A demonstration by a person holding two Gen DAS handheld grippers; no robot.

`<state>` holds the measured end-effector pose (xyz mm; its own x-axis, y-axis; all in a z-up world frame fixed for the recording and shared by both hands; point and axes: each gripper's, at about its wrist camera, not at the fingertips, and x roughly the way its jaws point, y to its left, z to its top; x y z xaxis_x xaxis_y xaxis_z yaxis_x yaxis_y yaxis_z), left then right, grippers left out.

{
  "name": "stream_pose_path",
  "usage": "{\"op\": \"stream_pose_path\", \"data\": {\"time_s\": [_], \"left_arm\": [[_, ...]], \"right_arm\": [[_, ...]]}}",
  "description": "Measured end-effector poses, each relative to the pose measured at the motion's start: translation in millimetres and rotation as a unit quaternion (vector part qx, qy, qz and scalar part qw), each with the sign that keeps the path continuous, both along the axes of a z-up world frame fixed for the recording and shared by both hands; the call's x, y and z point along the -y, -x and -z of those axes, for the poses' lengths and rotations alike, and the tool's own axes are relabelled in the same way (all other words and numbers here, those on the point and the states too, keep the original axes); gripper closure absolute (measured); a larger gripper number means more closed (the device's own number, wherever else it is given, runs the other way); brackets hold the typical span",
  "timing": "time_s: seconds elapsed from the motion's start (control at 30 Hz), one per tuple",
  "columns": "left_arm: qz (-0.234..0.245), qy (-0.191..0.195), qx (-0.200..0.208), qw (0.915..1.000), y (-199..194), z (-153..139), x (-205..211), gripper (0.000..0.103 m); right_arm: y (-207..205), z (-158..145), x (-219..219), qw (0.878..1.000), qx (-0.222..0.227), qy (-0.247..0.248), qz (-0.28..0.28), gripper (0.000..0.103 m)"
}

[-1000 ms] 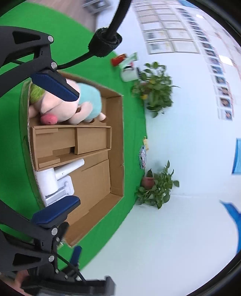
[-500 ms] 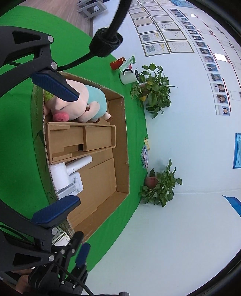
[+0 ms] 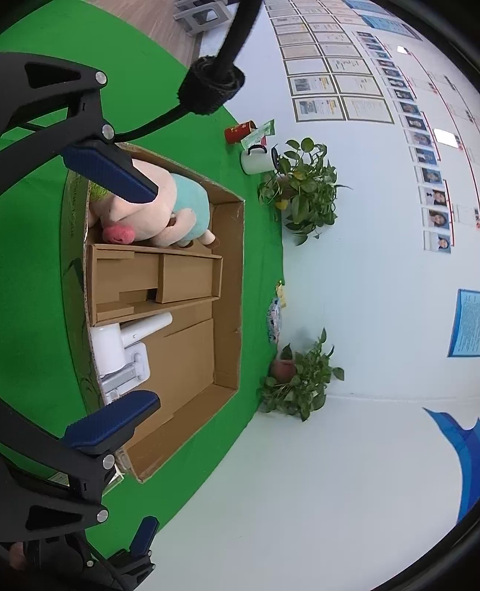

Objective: Organize objects
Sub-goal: 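Withdraw the left gripper and move it to the green-and-white medicine box, then grasp the medicine box with the left gripper and lift it upright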

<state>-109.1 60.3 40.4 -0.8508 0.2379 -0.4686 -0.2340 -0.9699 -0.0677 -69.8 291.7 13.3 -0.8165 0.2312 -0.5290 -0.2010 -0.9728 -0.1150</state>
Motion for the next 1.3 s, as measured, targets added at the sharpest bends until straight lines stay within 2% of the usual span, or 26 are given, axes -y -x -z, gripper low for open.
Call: {"op": "stream_pose_path", "data": {"time_s": [0.1, 0.17, 0.23, 0.4, 0.5, 0.6, 0.63, 0.7, 0.73, 0.77, 0.93, 1.03, 1.13, 1.2, 1.23, 1.3], "left_arm": [[0.018, 0.002, 0.012, 0.9998, -0.4, 4.6, -1.9, 0.001], [0.035, -0.002, 0.023, 0.9991, -0.3, 11.0, -3.0, 0.001], [0.06, -0.011, 0.051, 0.9968, 3.4, 21.8, -5.5, 0.001], [0.112, -0.065, 0.129, 0.9832, 12.1, 59.9, -21.1, 0.001], [0.133, -0.07, 0.159, 0.9759, 13.7, 77.8, -34.0, 0.002], [0.141, -0.063, 0.163, 0.9746, 11.3, 84.2, -40.4, 0.002], [0.142, -0.06, 0.16, 0.9749, 9.6, 84.6, -40.7, 0.002], [0.14, -0.051, 0.156, 0.9765, 7.5, 84.6, -39.5, 0.002], [0.138, -0.048, 0.156, 0.977, 8.0, 81.6, -36.7, 0.002], [0.136, -0.049, 0.156, 0.977, 8.2, 80.3, -33.5, 0.002], [0.134, -0.077, 0.177, 0.972, 8.2, 76.3, -15.3, 0.002], [0.14, -0.094, 0.21, 0.9632, 11.9, 83.2, -7.8, 0.002], [0.162, -0.118, 0.254, 0.946, 17.0, 95.7, -3.9, 0.002], [0.178, -0.131, 0.281, 0.9339, 18.7, 105.4, -5.3, 0.002], [0.186, -0.139, 0.292, 0.9278, 19.5, 110.3, -5.4, 0.002], [0.193, -0.158, 0.314, 0.9162, 21.3, 121.3, -5.0, 0.006]], "right_arm": [[-8.7, 7.4, -12.7, 1.0, 0.017, 0.017, -0.018, 0.001], [-19.8, 19.7, -30.8, 0.999, 0.035, 0.024, 0.003, 0.001], [-30.4, 35.4, -51.5, 0.997, 0.059, 0.042, 0.024, 0.001], [-63.4, 66.4, -87.3, 0.99, 0.104, 0.09, 0.033, 0.001], [-72.5, 77.3, -89.6, 0.986, 0.12, 0.116, 0.022, 0.001], [-75.1, 84.9, -85.0, 0.984, 0.13, 0.123, 0.019, 0.001], [-74.2, 87.8, -81.9, 0.983, 0.137, 0.121, 0.018, 0.002], [-71.0, 93.1, -77.6, 0.982, 0.15, 0.116, 0.016, 0.02], [-69.6, 95.6, -75.5, 0.981, 0.155, 0.113, 0.015, 0.037], [-68.1, 95.9, -70.6, 0.982, 0.154, 0.113, 0.01, 0.041], [-62.5, 86.7, -31.1, 0.979, 0.136, 0.141, -0.058, 0.041], [-53.0, 80.6, 1.4, 0.974, 0.131, 0.155, -0.101, 0.041], [-46.4, 79.4, 29.9, 0.971, 0.135, 0.148, -0.133, 0.04], [-46.4, 80.9, 42.6, 0.967, 0.132, 0.153, -0.154, 0.031], [-47.0, 81.8, 47.1, 0.964, 0.133, 0.158, -0.166, 0.014], [-50.9, 81.7, 55.3, 0.963, 0.136, 0.146, -0.181, 0.01]]}}
